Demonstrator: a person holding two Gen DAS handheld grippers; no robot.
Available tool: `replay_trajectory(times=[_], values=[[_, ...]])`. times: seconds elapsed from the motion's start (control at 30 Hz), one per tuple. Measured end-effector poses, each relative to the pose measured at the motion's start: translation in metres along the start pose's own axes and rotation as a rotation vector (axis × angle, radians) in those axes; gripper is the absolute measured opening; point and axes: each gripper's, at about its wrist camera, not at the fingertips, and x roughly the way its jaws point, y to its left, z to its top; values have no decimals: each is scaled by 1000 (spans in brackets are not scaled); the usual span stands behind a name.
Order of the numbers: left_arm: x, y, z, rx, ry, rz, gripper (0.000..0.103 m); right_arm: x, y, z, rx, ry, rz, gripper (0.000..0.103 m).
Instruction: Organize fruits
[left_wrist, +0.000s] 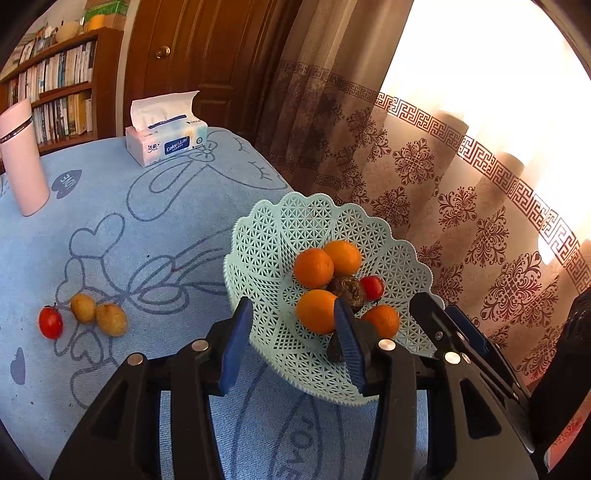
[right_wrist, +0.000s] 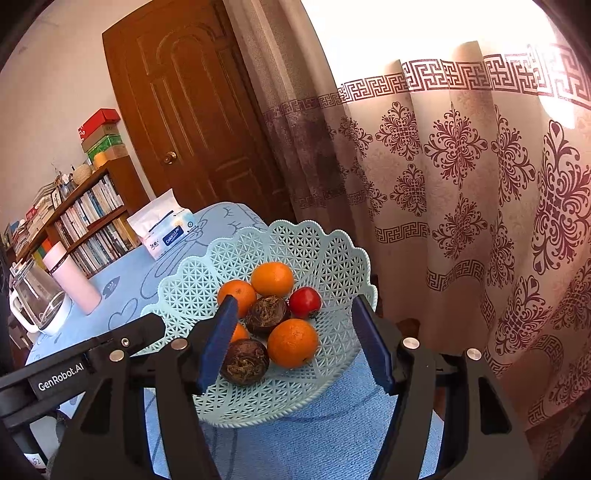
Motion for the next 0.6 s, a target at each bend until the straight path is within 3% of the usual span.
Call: replay_trajectory(times=[0.1,0.23,0.6], values=[[-7,5,2,-17,-19,7,57,0,-1,0,4,0,0,66],[-19,22,7,-34,-46,32,61,0,-2,0,5,-3,1,66],[-37,123,-6,-115,-42,287,57,0,-2,0,6,-4,5,66]])
